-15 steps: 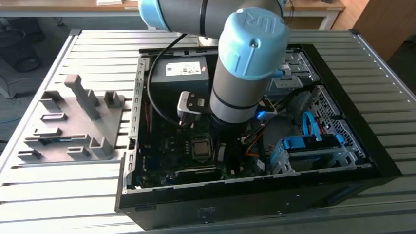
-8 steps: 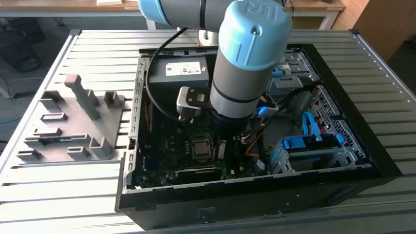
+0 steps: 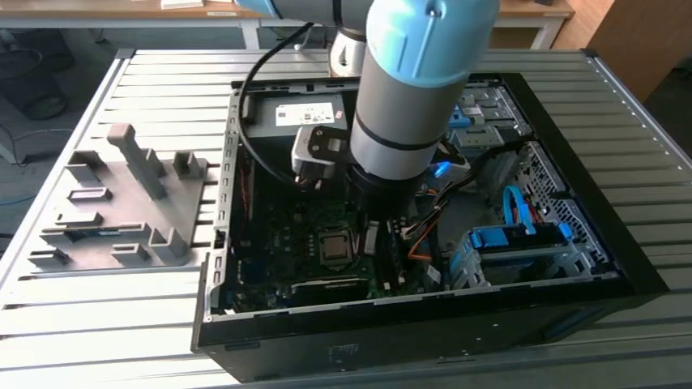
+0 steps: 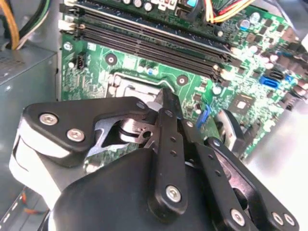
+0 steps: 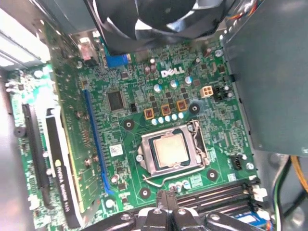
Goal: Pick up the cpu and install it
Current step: 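Install the first cpu locking lever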
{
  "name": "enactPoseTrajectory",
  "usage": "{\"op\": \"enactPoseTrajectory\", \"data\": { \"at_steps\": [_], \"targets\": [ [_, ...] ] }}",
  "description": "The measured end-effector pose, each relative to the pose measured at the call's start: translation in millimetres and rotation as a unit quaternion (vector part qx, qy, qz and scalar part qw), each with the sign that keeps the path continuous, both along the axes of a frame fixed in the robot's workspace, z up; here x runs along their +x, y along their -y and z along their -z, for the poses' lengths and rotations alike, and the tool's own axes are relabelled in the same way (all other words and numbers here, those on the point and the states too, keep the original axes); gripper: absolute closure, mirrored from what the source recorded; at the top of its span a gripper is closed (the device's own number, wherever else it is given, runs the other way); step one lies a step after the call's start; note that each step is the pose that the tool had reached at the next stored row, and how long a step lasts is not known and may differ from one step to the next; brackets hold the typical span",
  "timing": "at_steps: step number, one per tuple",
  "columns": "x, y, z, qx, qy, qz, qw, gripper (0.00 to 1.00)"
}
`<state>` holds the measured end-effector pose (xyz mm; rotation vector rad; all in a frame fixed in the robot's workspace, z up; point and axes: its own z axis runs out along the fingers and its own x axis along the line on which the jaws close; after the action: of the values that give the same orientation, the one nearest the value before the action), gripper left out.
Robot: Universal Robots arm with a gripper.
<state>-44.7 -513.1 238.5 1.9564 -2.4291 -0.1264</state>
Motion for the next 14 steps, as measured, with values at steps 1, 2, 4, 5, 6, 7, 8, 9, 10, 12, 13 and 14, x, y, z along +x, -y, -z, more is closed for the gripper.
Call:
{"op": "enactPoseTrajectory", "data": {
  "at_steps": [1,2,4,5,6,7,8,9,10,12,13,14],
  "targets": [
    [0.0,0.0,-2.7,0.0001,0.0000,0.000,1.0000,0.90],
    [0.0,0.0,-5.3,0.0001,0.0000,0.000,1.0000,0.90],
    [0.0,-0.1,-10.0,0.0000,0.0000,0.000,1.0000,0.90],
    [0.1,-0.2,-12.0,0.0000,0.0000,0.000,1.0000,0.90],
    [0.1,-0.4,-13.9,-0.0001,0.0000,0.000,1.0000,0.90],
    [0.0,-0.6,-15.7,-0.0003,0.0000,0.000,1.0000,0.90],
    [0.0,-0.7,-17.5,-0.0004,0.0000,0.000,1.0000,0.90],
    [0.0,-0.9,-19.3,-0.0005,0.0000,0.000,1.0000,0.90],
    [0.0,-1.1,-21.0,-0.0005,0.0000,0.000,1.0000,0.90],
    [-0.1,-2.8,-22.8,-0.0004,0.0001,0.000,1.0000,0.90],
    [-0.1,-3.8,-23.3,-0.0006,0.0000,0.000,1.0000,0.90],
    [0.0,-5.0,-23.6,-0.0006,0.0000,0.000,1.0000,0.90]
  ]
}}
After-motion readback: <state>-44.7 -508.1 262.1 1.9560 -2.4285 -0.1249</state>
